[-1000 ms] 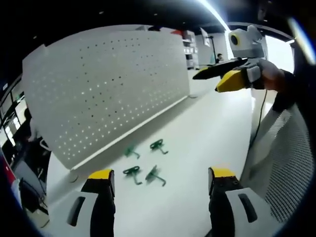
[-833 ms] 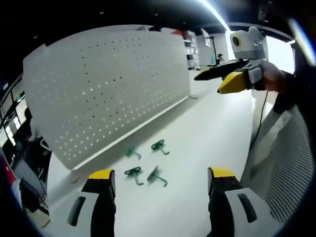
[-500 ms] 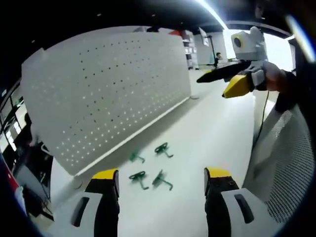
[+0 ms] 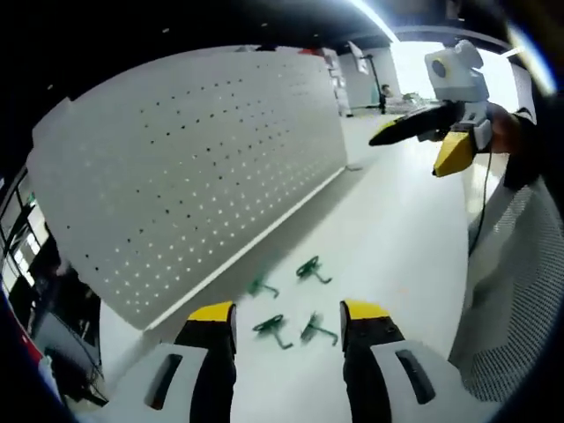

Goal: Insert the hook assembly into the mounting plate slot until the hook locks in place.

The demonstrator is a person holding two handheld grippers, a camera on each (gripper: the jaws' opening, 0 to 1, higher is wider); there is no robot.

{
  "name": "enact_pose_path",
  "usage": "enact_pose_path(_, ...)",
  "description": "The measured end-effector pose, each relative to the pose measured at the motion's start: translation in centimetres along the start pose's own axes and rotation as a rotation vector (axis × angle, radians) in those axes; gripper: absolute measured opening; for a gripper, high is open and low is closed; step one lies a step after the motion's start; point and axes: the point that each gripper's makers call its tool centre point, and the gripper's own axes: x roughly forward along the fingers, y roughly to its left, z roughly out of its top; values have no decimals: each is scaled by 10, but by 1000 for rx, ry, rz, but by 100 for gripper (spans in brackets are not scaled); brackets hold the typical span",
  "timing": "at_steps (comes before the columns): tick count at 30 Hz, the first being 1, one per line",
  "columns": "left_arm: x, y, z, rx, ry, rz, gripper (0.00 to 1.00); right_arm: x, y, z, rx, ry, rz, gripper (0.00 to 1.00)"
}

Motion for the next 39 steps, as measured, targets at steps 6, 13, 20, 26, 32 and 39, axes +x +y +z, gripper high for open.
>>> enact_pose_path(6,17,7,-5,28,28,-12,40,1,2,-2,0,10,11,77)
enact_pose_path(13,36,10,-18,51,69,-32,31,1,1,-4,17,12,11,75)
enact_pose_path(20,53,15,-32,96,122,-44,27,2,2,-7,24,24,18,74)
enact_pose_path(26,65,15,-36,130,143,-57,23,3,0,-9,32,31,13,74)
enact_pose_path(32,72,10,-47,189,173,-75,19,3,-3,-9,38,30,6,74)
enact_pose_path(39,80,10,-54,204,194,-75,11,2,-6,-11,42,37,-7,73)
